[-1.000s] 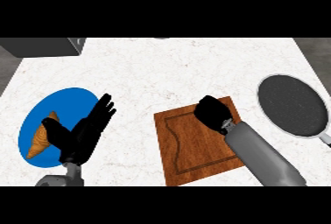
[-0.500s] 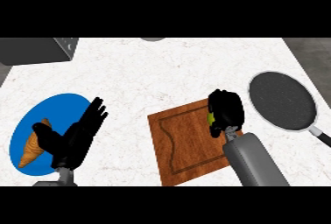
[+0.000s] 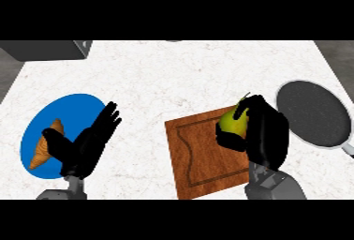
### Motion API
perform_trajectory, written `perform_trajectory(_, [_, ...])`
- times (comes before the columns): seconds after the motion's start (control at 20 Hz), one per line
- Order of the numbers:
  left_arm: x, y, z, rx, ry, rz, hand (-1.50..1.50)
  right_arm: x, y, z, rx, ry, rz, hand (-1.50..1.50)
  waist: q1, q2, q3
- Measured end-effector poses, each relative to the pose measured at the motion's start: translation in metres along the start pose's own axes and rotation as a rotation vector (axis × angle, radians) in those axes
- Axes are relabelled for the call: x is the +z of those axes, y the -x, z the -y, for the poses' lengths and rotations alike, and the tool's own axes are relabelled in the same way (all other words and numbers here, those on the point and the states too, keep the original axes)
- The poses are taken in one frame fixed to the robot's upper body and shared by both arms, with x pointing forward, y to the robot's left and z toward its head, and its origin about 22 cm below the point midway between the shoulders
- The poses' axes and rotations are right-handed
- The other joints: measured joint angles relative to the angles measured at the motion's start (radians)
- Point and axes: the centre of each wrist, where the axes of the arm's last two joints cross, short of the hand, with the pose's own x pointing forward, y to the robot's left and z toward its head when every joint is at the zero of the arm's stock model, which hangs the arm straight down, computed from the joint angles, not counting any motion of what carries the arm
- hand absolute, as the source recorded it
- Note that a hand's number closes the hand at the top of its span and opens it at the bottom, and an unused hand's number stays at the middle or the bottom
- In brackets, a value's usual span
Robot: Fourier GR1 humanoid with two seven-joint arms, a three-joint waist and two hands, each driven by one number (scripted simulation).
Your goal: Pick the pear from the cutting board and place it in the pan
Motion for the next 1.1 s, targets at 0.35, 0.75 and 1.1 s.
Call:
perform_trajectory(0.35, [0.002, -0.008, 0.006, -0.004, 0.034, 0.010, 0.00, 0.001, 0.047, 0.020, -0.161, 0.082, -0.104, 1.50, 0.033, 0.010, 0.000])
perform_trajectory(0.75, [-0.002, -0.005, 0.015, -0.008, 0.045, 0.015, 0.00, -0.044, 0.117, 0.011, -0.034, 0.174, -0.135, 1.50, 0.046, 0.015, 0.000])
perform_trajectory(1.1, [-0.005, -0.010, 0.014, -0.006, 0.052, 0.023, 0.00, -0.093, 0.170, 0.011, 0.018, 0.340, -0.182, 1.50, 0.053, 0.017, 0.001])
